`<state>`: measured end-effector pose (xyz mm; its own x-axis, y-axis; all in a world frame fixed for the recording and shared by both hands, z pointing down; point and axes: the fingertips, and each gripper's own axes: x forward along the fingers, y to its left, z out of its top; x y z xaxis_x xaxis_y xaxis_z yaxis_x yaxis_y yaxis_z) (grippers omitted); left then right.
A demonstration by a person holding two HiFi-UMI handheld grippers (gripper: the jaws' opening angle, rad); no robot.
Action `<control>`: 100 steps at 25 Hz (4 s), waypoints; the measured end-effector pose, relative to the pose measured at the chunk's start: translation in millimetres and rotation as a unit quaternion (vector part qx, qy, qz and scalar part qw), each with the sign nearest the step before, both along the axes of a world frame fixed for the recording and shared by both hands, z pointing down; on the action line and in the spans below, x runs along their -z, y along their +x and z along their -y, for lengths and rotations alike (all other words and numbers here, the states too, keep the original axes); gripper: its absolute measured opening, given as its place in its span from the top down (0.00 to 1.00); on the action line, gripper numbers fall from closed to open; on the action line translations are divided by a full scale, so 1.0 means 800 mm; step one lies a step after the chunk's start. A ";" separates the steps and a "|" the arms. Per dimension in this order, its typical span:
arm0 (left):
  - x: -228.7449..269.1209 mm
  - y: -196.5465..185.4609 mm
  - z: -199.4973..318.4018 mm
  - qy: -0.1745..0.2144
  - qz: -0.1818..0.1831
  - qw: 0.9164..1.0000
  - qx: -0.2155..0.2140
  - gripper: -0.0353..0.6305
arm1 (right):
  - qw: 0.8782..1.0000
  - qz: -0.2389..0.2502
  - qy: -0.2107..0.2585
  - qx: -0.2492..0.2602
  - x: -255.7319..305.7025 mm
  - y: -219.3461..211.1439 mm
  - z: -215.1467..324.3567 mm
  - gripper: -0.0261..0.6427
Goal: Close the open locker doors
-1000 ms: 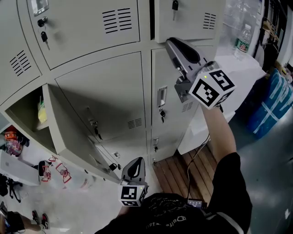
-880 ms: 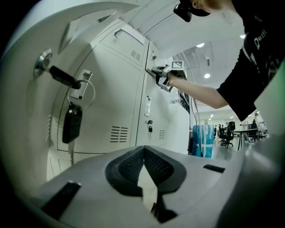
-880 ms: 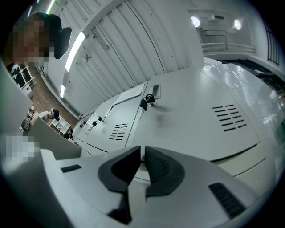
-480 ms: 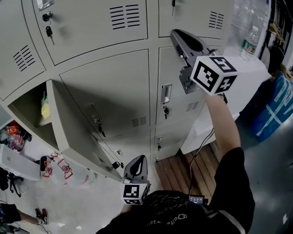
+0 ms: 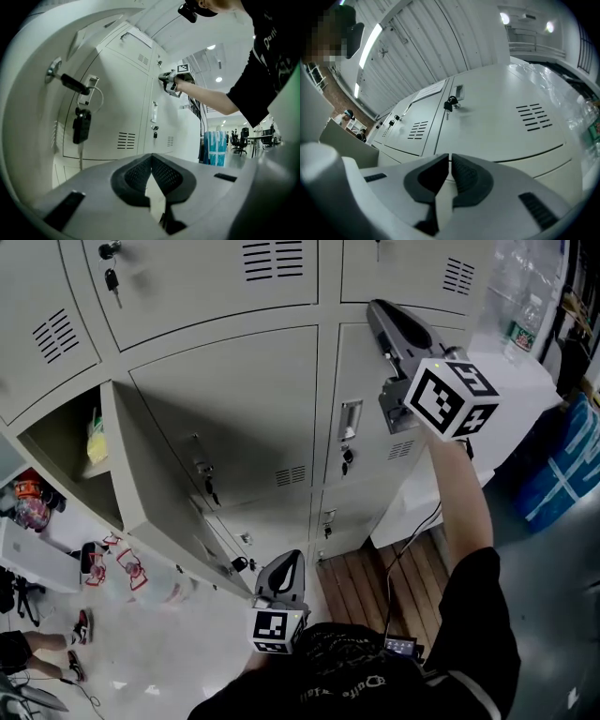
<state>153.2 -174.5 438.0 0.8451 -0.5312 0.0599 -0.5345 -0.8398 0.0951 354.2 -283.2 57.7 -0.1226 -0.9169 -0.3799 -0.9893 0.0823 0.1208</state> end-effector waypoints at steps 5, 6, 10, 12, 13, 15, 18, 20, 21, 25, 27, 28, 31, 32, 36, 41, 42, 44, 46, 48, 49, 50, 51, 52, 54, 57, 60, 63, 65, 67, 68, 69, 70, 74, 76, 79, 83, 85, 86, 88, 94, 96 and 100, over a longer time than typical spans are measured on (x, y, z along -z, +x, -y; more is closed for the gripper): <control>0.000 -0.013 -0.017 0.001 0.009 1.000 -0.008 0.94 | 1.000 -0.017 -0.013 0.023 -0.045 -0.026 -0.025 0.93; 0.001 -0.017 -0.019 -0.003 0.007 1.000 -0.008 0.94 | 0.999 -0.023 -0.021 0.033 -0.054 -0.036 -0.029 0.93; 0.014 -0.029 -0.023 -0.016 -0.019 1.000 -0.004 0.94 | 0.992 -0.035 -0.051 0.113 -0.097 -0.100 -0.059 0.92; 0.016 -0.038 -0.031 -0.012 -0.020 1.000 -0.006 0.94 | 0.982 -0.027 -0.077 0.173 -0.130 -0.144 -0.073 0.85; 0.017 -0.043 -0.034 -0.009 -0.019 1.000 -0.007 0.94 | 0.975 -0.020 -0.089 0.202 -0.145 -0.167 -0.078 0.80; 0.019 -0.055 -0.040 -0.006 -0.022 1.000 -0.008 0.94 | 0.961 -0.009 -0.105 0.254 -0.169 -0.214 -0.091 0.77; 0.024 -0.077 -0.051 0.006 -0.028 1.000 -0.002 0.94 | 0.940 0.001 -0.115 0.323 -0.193 -0.279 -0.116 0.75; 0.026 -0.094 -0.057 0.018 -0.024 1.000 0.007 0.94 | 0.926 0.017 -0.116 0.359 -0.201 -0.309 -0.131 0.73; 0.026 -0.104 -0.059 0.021 -0.024 0.999 0.014 0.94 | 0.920 0.023 -0.118 0.372 -0.205 -0.321 -0.137 0.71; 0.023 -0.147 -0.060 0.009 -0.028 0.998 0.061 0.94 | 0.912 0.006 -0.134 0.388 -0.230 -0.360 -0.151 0.71; 0.021 -0.171 -0.056 0.004 -0.025 0.996 0.090 0.94 | 0.909 -0.007 -0.141 0.392 -0.241 -0.378 -0.157 0.71; 0.021 -0.183 -0.053 0.005 -0.025 0.994 0.103 0.94 | 0.909 -0.013 -0.143 0.392 -0.244 -0.385 -0.159 0.71; 0.020 -0.216 -0.049 0.007 -0.021 0.990 0.142 0.94 | 0.912 -0.026 -0.151 0.379 -0.256 -0.402 -0.160 0.71; 0.017 -0.226 -0.048 0.004 -0.017 0.988 0.156 0.94 | 0.914 -0.030 -0.156 0.373 -0.261 -0.405 -0.158 0.71; -0.001 -0.261 -0.043 -0.009 0.005 0.979 0.204 0.94 | 0.922 -0.029 -0.167 0.349 -0.276 -0.408 -0.152 0.74; -0.011 -0.288 -0.030 -0.022 0.019 0.969 0.244 0.94 | 0.921 -0.014 -0.172 0.348 -0.285 -0.413 -0.150 0.81; -0.013 -0.291 -0.027 -0.026 0.017 0.968 0.250 0.94 | 0.920 -0.010 -0.172 0.351 -0.285 -0.414 -0.150 0.81; -0.017 -0.298 -0.022 -0.029 0.016 0.966 0.257 0.94 | 0.920 -0.007 -0.171 0.353 -0.285 -0.420 -0.150 0.81; -0.020 -0.306 -0.017 -0.025 0.019 0.965 0.262 0.94 | 0.921 -0.009 -0.165 0.352 -0.285 -0.429 -0.149 0.81; -0.025 -0.319 -0.013 -0.025 0.020 0.962 0.270 0.94 | 0.923 -0.020 -0.156 0.351 -0.287 -0.443 -0.148 0.82; -0.028 -0.327 -0.011 -0.027 0.021 0.961 0.274 0.94 | 0.924 -0.028 -0.151 0.351 -0.288 -0.452 -0.148 0.82; -0.030 -0.334 -0.009 -0.029 0.023 0.960 0.278 0.94 | 0.924 -0.036 -0.147 0.352 -0.289 -0.460 -0.147 0.83; -0.031 -0.342 -0.007 -0.029 0.025 0.959 0.282 0.94 | 0.923 -0.042 -0.143 0.354 -0.290 -0.469 -0.147 0.83; -0.031 -0.349 -0.005 -0.029 0.025 0.958 0.286 0.94 | 0.922 -0.045 -0.140 0.357 -0.290 -0.478 -0.146 0.83; -0.031 -0.367 -0.001 -0.029 0.025 0.955 0.293 0.94 | 0.921 -0.045 -0.134 0.363 -0.289 -0.495 -0.143 0.83; -0.038 -0.394 0.003 -0.039 0.030 0.951 0.306 0.94 | 0.918 -0.037 -0.132 0.371 -0.289 -0.522 -0.136 0.84; -0.049 -0.419 0.008 -0.049 0.043 0.947 0.316 0.94 | 0.916 -0.034 -0.132 0.376 -0.288 -0.547 -0.126 0.85; -0.059 -0.441 0.014 -0.056 0.047 0.947 0.314 0.94 | 0.921 -0.046 -0.125 0.365 -0.288 -0.571 -0.116 0.86; -0.065 -0.454 0.020 -0.063 0.051 0.946 0.313 0.94 | 0.924 -0.052 -0.125 0.357 -0.289 -0.586 -0.109 0.86; -0.068 -0.467 0.028 -0.067 0.053 0.946 0.312 0.94 | 0.925 -0.054 -0.128 0.353 -0.289 -0.601 -0.100 0.86; -0.067 -0.473 0.032 -0.068 0.052 0.947 0.310 0.94 | 0.926 -0.054 -0.128 0.352 -0.289 -0.609 -0.095 0.86; -0.066 -0.478 0.035 -0.067 0.050 0.948 0.307 0.94 | 0.926 -0.054 -0.127 0.351 -0.289 -0.616 -0.089 0.86; -0.065 -0.482 0.038 -0.065 0.048 0.949 0.303 0.94 | 0.927 -0.053 -0.126 0.349 -0.290 -0.623 -0.083 0.86; -0.067 -0.495 0.044 -0.062 0.048 0.953 0.292 0.94 | 0.932 -0.058 -0.132 0.332 -0.292 -0.641 -0.053 0.93; -0.070 -0.505 0.046 -0.066 0.049 0.953 0.293 0.94 | 0.934 -0.072 -0.135 0.323 -0.292 -0.651 -0.039 0.93; -0.078 -0.523 0.050 -0.074 0.052 0.951 0.297 0.94 | 0.935 -0.088 -0.136 0.316 -0.293 -0.667 -0.018 0.93; -0.083 -0.543 0.056 -0.081 0.052 0.947 0.306 0.94 | 0.937 -0.091 -0.136 0.310 -0.292 -0.684 0.011 0.93; -0.084 -0.551 0.058 -0.083 0.050 0.946 0.310 0.94 | 0.938 -0.090 -0.137 0.306 -0.293 -0.691 0.026 0.93; -0.085 -0.554 0.060 -0.083 0.048 0.945 0.312 0.94 | 0.939 -0.090 -0.138 0.303 -0.294 -0.694 0.034 0.93; -0.086 -0.561 0.064 -0.082 0.045 0.944 0.315 0.94 | 0.941 -0.092 -0.144 0.294 -0.298 -0.698 0.049 0.93; -0.084 -0.572 0.084 -0.078 0.036 0.944 0.319 0.94 | 0.945 -0.119 -0.163 0.257 -0.315 -0.705 0.099 0.93; -0.084 -0.576 0.088 -0.077 0.034 0.944 0.320 0.94 | 0.946 -0.120 -0.174 0.246 -0.323 -0.704 0.117 0.93; -0.086 -0.585 0.096 -0.079 0.036 0.941 0.327 0.94 | 0.948 -0.116 -0.187 0.230 -0.331 -0.700 0.150 0.94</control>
<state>-314.5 -250.9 507.2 0.3314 -0.9159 0.2264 -0.9420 -0.3076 0.1345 -205.6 -403.2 322.5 -0.5829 -0.8111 0.0479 -0.7885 0.5789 0.2076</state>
